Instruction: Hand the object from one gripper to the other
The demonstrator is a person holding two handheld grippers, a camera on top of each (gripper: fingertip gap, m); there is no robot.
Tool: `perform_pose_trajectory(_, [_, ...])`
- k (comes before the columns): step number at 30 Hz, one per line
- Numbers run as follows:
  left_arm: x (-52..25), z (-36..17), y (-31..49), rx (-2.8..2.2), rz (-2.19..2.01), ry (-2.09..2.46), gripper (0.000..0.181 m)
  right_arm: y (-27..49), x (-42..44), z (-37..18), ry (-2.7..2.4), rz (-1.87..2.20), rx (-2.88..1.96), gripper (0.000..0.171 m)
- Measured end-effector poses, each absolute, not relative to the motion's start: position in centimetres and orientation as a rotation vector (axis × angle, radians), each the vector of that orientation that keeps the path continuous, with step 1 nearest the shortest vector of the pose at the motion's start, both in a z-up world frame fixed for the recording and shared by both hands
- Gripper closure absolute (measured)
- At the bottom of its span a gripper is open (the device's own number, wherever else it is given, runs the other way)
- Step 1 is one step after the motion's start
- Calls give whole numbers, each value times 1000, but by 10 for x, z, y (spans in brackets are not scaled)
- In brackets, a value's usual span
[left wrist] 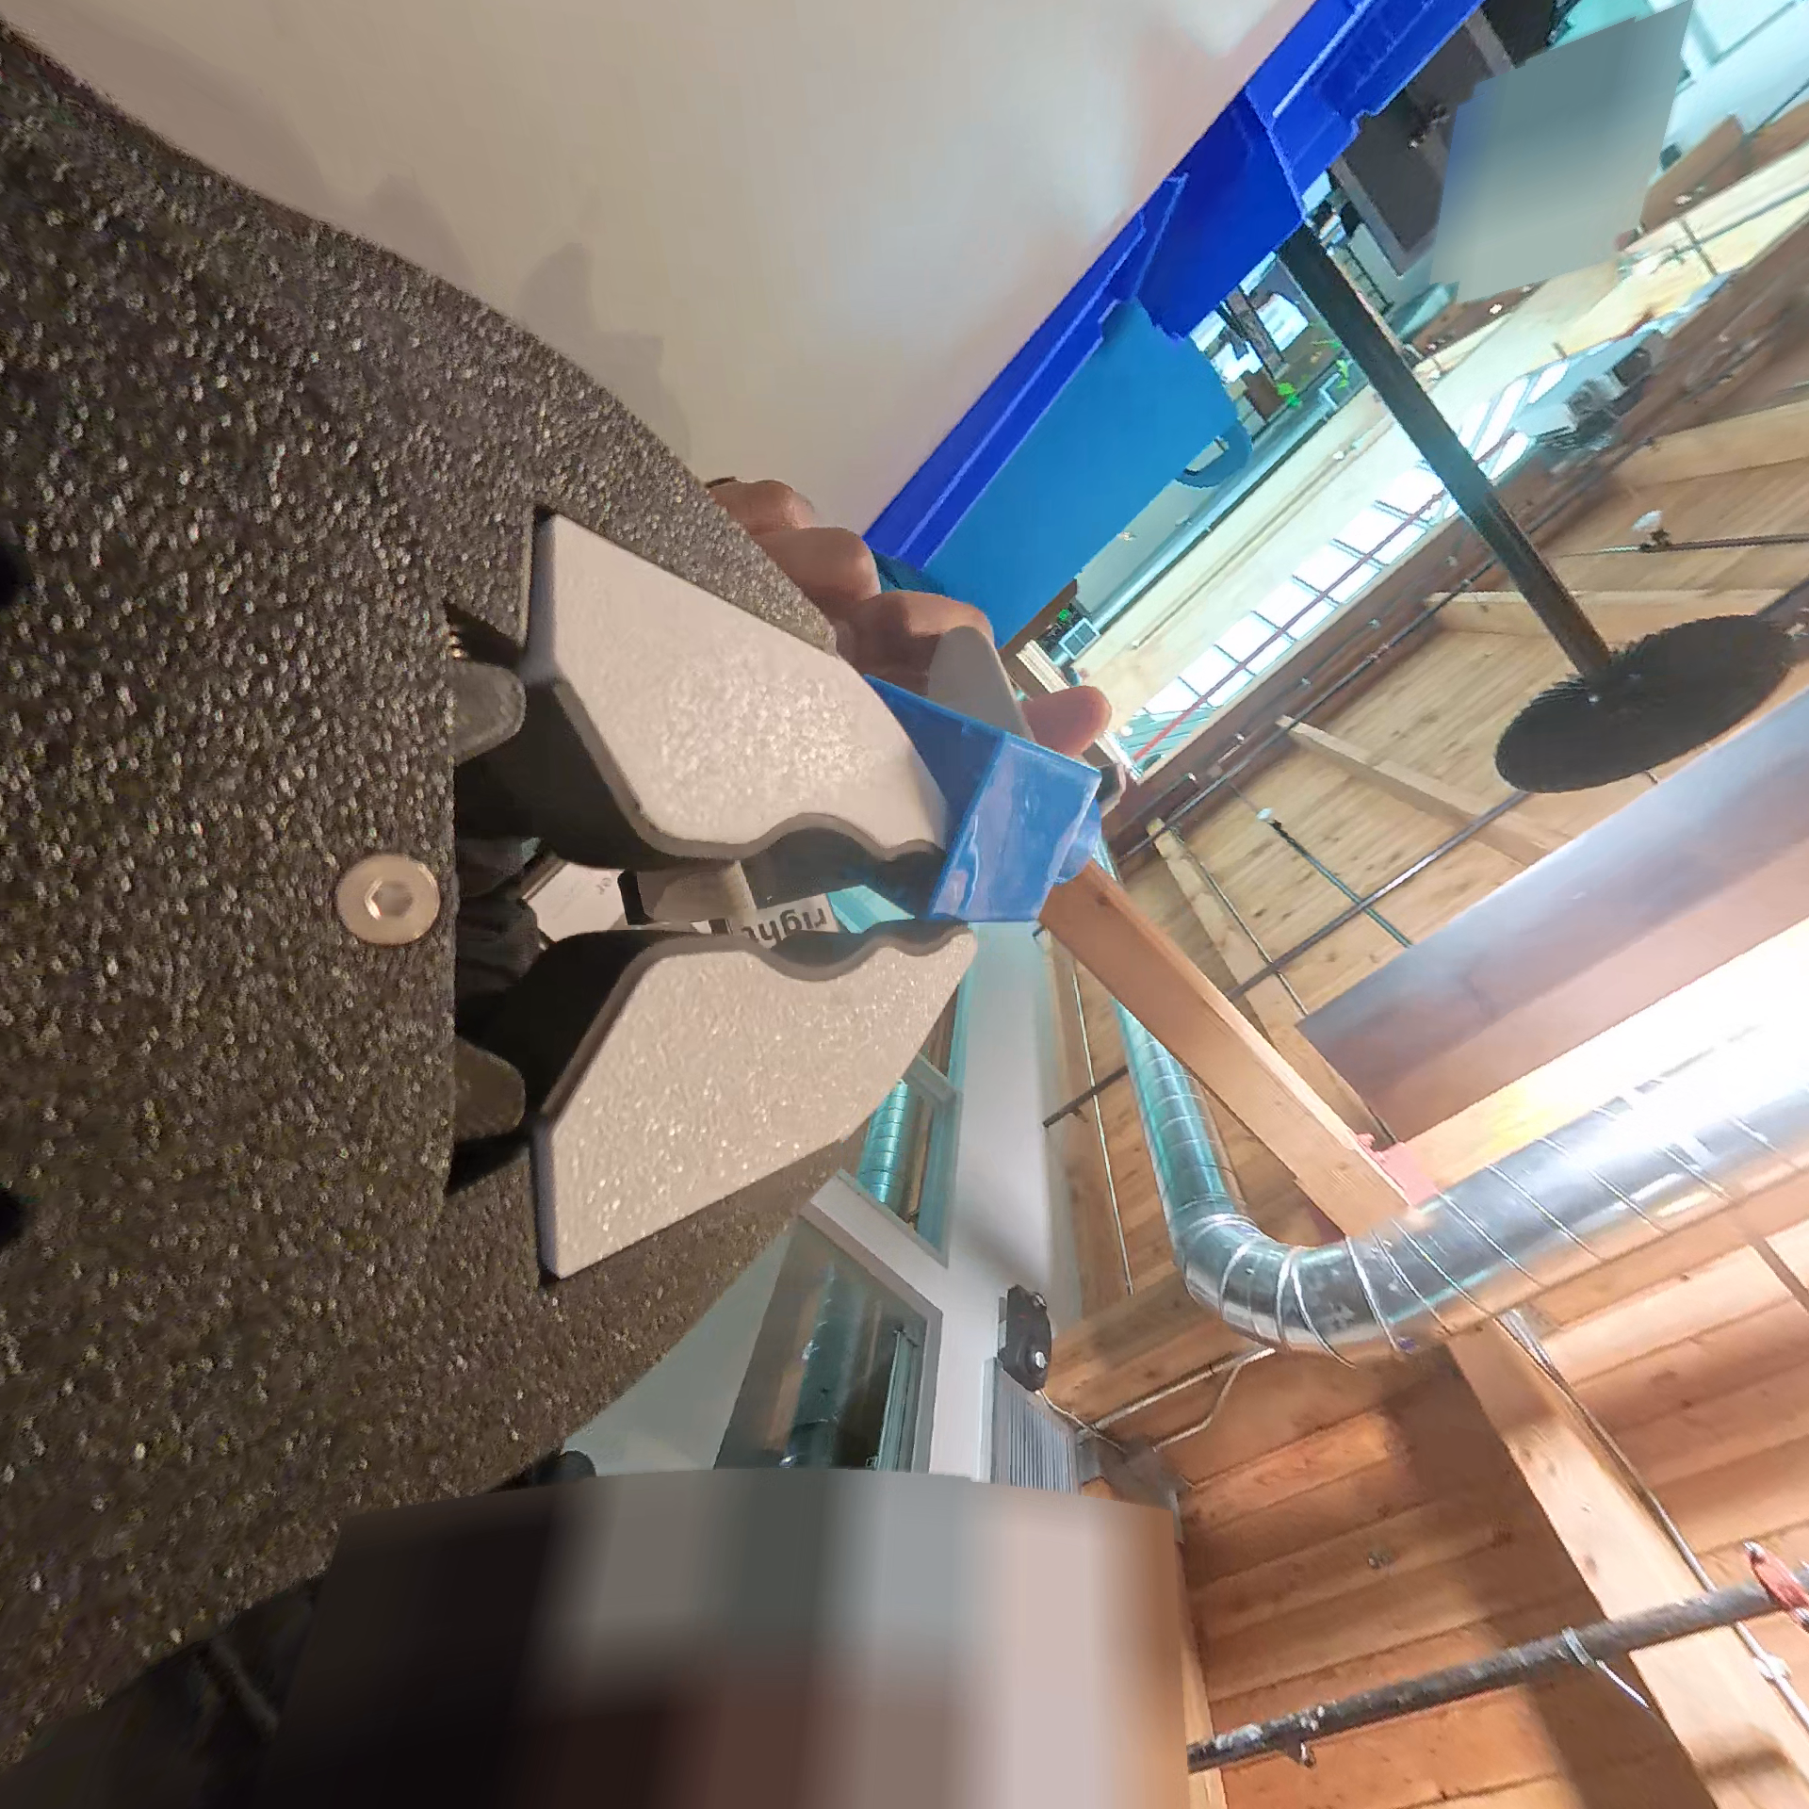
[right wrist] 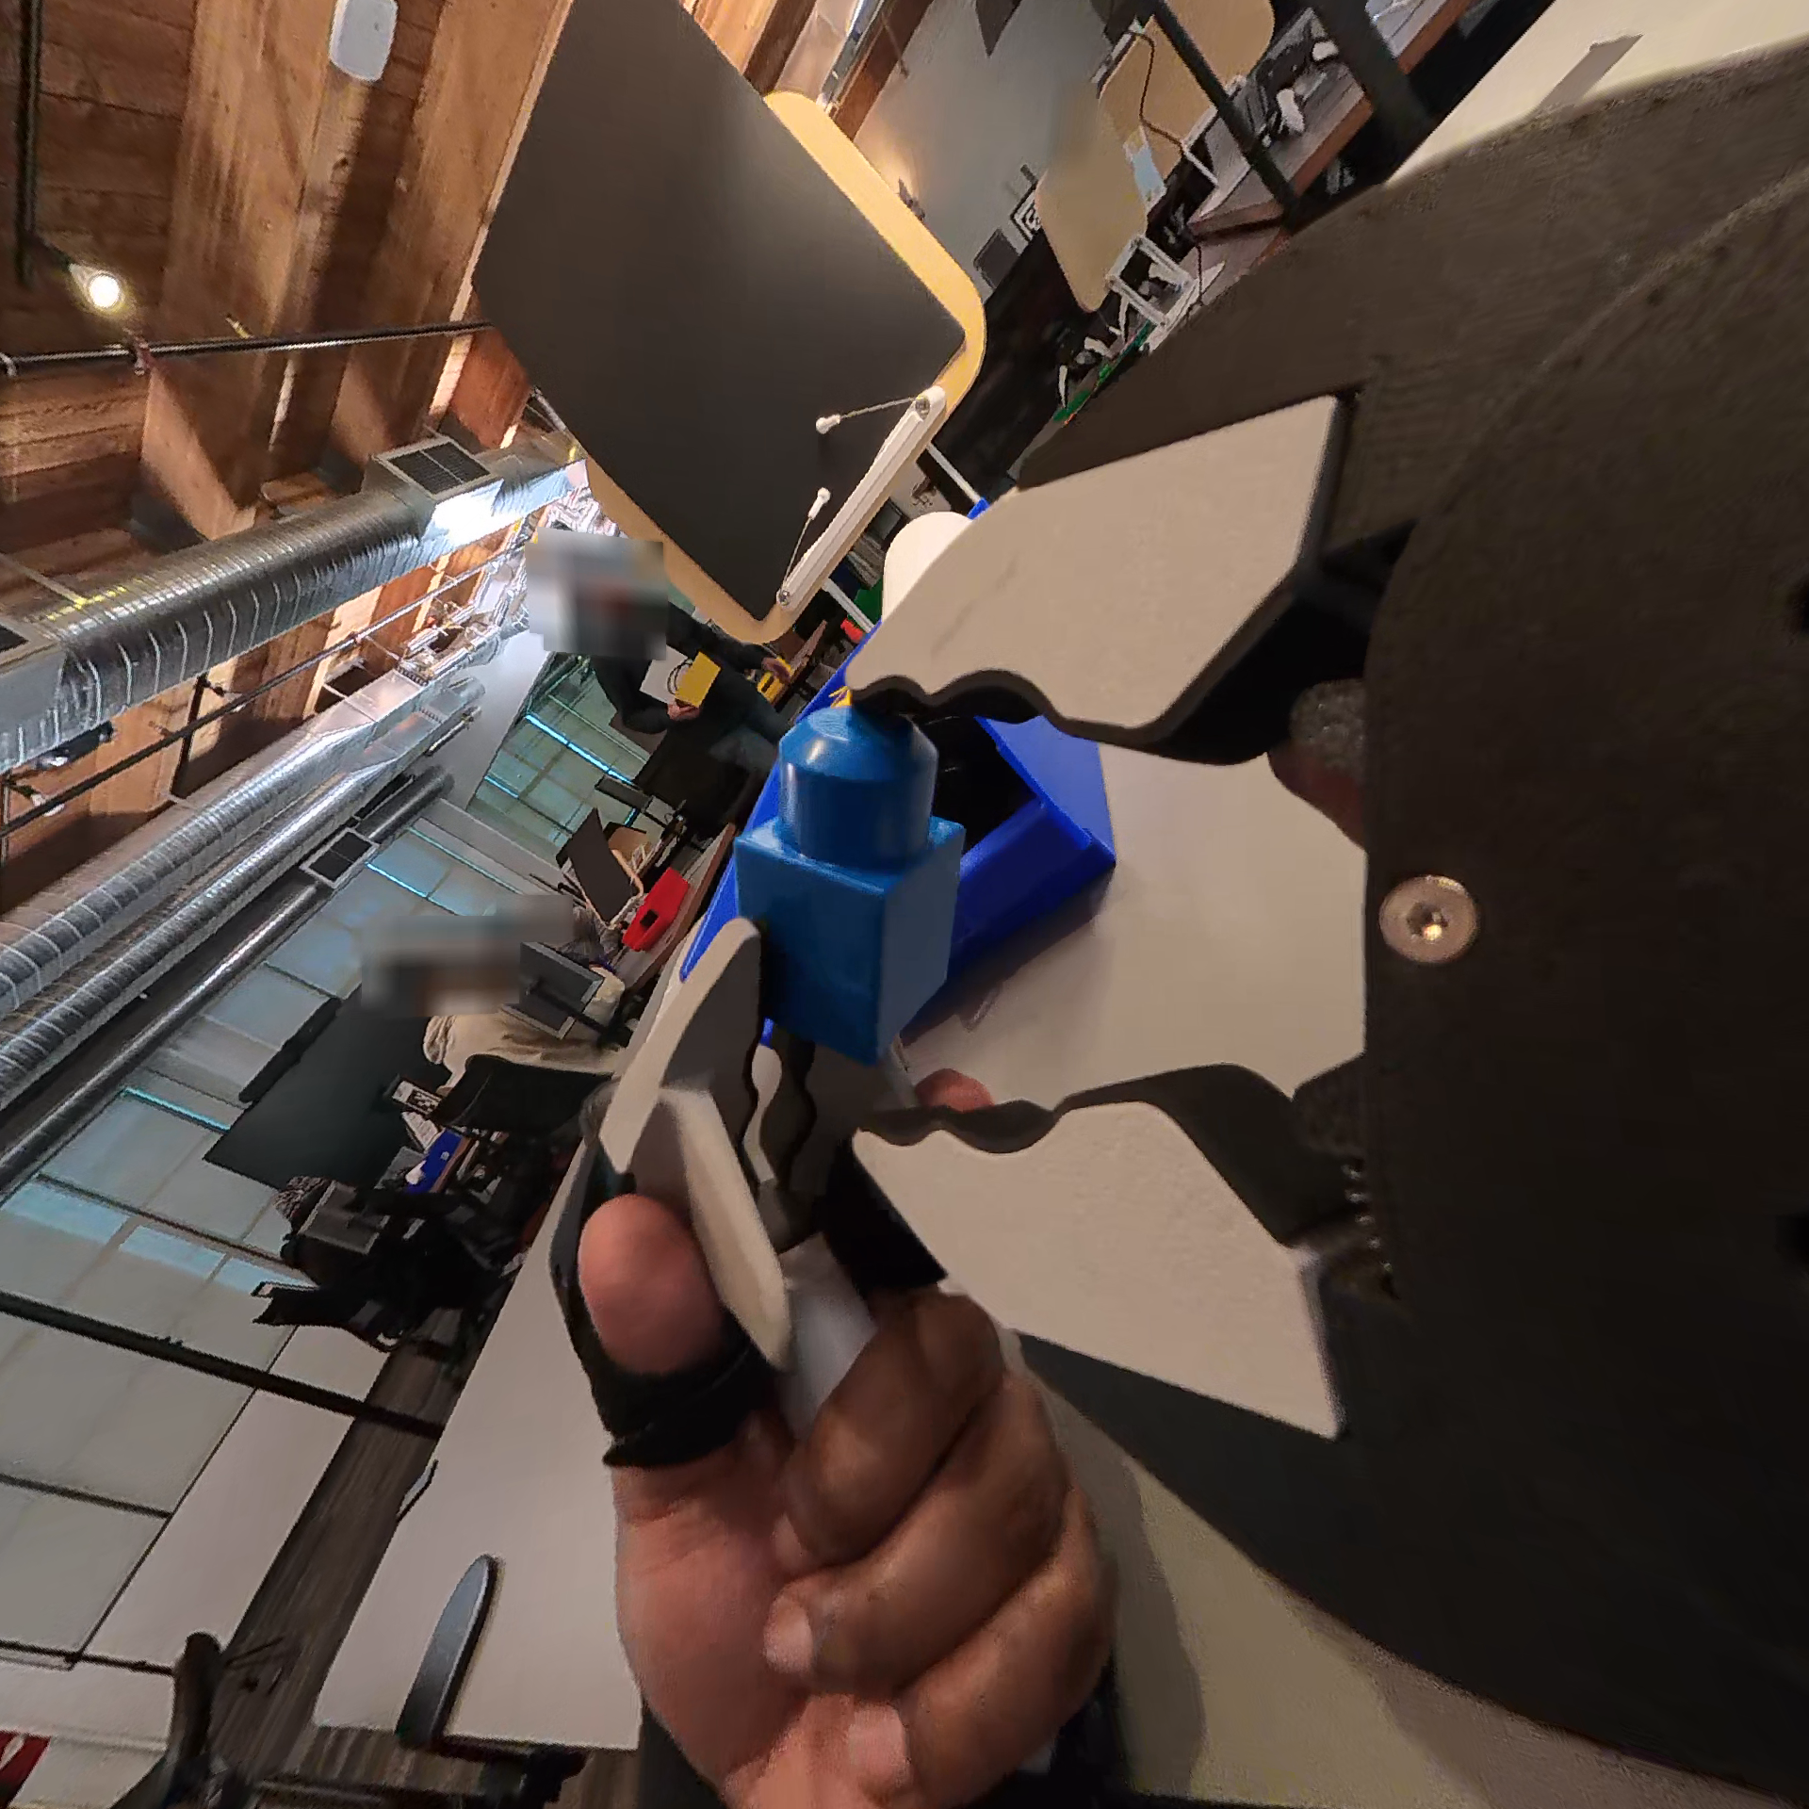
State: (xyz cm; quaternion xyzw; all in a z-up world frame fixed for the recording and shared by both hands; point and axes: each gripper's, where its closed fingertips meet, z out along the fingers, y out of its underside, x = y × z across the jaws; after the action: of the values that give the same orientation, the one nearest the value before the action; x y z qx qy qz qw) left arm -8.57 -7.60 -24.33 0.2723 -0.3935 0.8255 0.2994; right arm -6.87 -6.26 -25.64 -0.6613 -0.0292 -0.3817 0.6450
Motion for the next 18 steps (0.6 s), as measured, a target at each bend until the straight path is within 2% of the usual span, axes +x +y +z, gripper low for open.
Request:
perform_pose_trajectory(12, [-89, -252, -83, 773, 2137, -1223, 173, -63, -66, -258, -85, -978, -1519, 99])
perform_pose_trajectory(18, [-92, -254, -83, 753, 2118, -1292, 168, -63, -67, -262, -73, -895, -1544, 99])
